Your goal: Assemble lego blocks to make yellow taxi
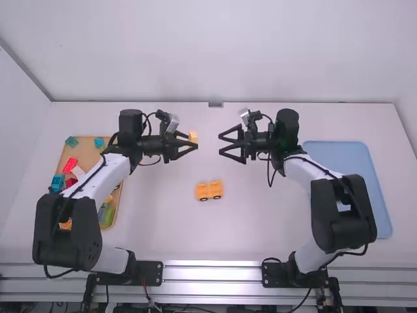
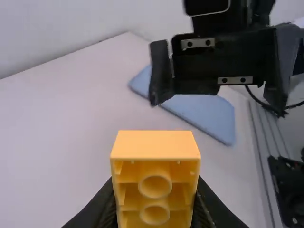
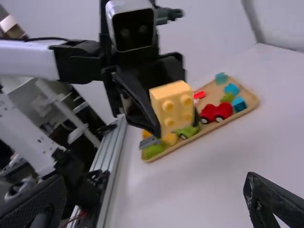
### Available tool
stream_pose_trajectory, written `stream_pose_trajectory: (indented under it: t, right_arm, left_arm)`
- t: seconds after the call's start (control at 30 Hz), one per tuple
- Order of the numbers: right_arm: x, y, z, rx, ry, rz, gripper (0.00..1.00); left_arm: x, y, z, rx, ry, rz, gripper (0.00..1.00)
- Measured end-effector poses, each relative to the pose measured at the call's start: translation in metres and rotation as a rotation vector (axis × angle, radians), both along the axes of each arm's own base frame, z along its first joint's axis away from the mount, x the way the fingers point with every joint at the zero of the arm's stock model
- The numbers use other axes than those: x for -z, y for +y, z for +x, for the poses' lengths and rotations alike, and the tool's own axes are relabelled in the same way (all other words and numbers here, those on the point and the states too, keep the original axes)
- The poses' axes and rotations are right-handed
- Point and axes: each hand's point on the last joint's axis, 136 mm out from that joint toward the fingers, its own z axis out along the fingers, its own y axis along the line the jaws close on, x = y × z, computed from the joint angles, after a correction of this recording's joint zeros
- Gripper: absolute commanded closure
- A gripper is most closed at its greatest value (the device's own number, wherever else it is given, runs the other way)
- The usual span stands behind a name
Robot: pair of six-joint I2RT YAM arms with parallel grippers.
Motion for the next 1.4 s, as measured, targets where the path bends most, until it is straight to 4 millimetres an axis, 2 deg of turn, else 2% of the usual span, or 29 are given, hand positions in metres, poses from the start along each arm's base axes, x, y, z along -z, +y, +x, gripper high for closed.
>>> stream_pose_trajectory:
  t: [0.1,0.37,0.47,0.73,0.97,1.13,1.4]
  right_arm:
    - [-0.006,0.013,-0.014,-0.067,-0.047,0.015,0.01]
    - [-0.010,0.028,-0.027,-0.122,-0.094,0.028,0.09]
    - [-0.010,0.032,-0.027,-0.115,-0.091,0.025,0.11]
    - [-0.009,0.040,-0.026,-0.095,-0.090,0.021,0.25]
    - [-0.009,0.042,-0.018,-0.049,-0.073,0.013,0.44]
    - [-0.009,0.042,-0.017,-0.040,-0.069,0.012,0.48]
    - [-0.009,0.042,-0.017,-0.040,-0.070,0.012,0.49]
  left_arm:
    - [0.002,-0.013,-0.005,0.063,-0.001,-0.026,0.91]
    - [-0.009,-0.019,-0.024,0.178,0.009,-0.102,0.91]
    - [-0.010,-0.020,-0.029,0.201,0.022,-0.115,0.91]
    - [-0.009,-0.029,-0.036,0.225,0.043,-0.114,0.90]
    - [-0.004,-0.028,-0.037,0.219,0.057,-0.105,0.91]
    - [-0.004,-0.028,-0.037,0.220,0.053,-0.104,0.91]
    - [-0.004,-0.028,-0.037,0.220,0.053,-0.105,0.90]
